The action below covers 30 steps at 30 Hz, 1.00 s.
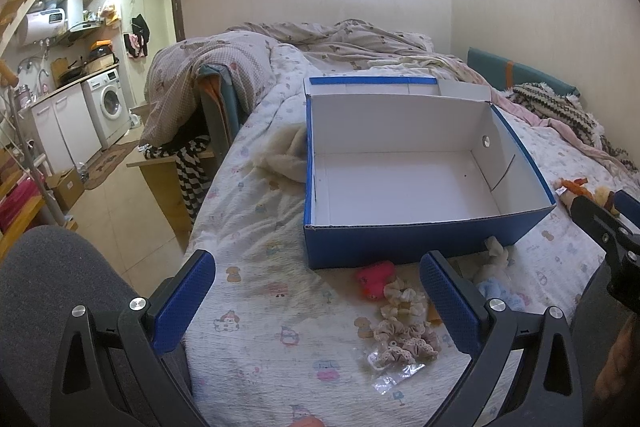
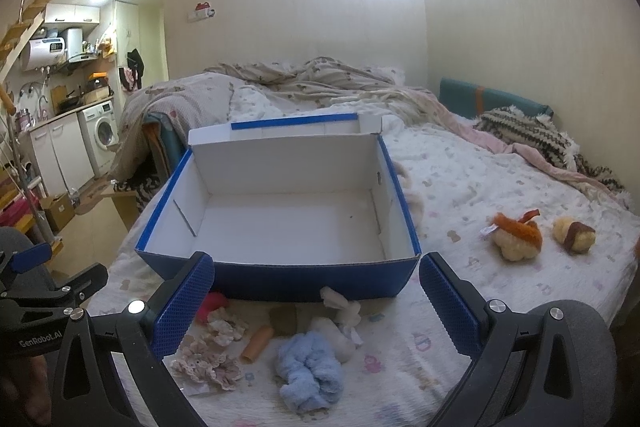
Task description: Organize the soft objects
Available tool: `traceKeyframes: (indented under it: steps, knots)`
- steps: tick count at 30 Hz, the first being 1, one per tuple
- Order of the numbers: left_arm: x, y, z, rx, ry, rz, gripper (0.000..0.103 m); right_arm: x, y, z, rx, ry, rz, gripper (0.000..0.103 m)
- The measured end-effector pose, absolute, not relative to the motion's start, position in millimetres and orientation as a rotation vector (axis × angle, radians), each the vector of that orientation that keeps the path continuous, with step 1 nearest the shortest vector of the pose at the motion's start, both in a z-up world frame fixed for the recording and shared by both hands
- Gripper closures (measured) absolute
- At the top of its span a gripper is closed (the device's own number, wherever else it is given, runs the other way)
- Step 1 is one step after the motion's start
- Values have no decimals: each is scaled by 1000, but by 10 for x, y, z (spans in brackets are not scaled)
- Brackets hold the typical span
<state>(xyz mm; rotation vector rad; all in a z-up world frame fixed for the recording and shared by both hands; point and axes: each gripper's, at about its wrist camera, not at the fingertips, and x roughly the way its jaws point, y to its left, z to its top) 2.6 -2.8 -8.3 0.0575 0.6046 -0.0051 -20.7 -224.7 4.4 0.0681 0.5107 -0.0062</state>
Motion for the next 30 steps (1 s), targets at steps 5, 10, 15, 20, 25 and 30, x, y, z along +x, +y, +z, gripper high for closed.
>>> traceKeyframes:
  steps: [5, 10, 15, 20, 25, 30]
  knots:
    - [27, -27, -88, 57, 611, -10, 1, -228, -2214, 50, 56, 503, 8, 0]
    - [30, -27, -90, 57, 613, -11, 1, -241, -2193, 56, 58, 500, 8, 0]
    - [61, 10, -84, 33, 630, -5, 1, -185, -2277, 94, 108, 521, 27, 0]
    - [266, 41, -78, -25, 726, -16, 1, -49, -2366, 106, 145, 565, 47, 0]
    - [578, -116, -205, -15, 926, -37, 1, 72, -2429, 89, 164, 590, 45, 0]
    - [735, -200, -217, -19, 969, -62, 1, 202, -2491, 80, 199, 613, 21, 0]
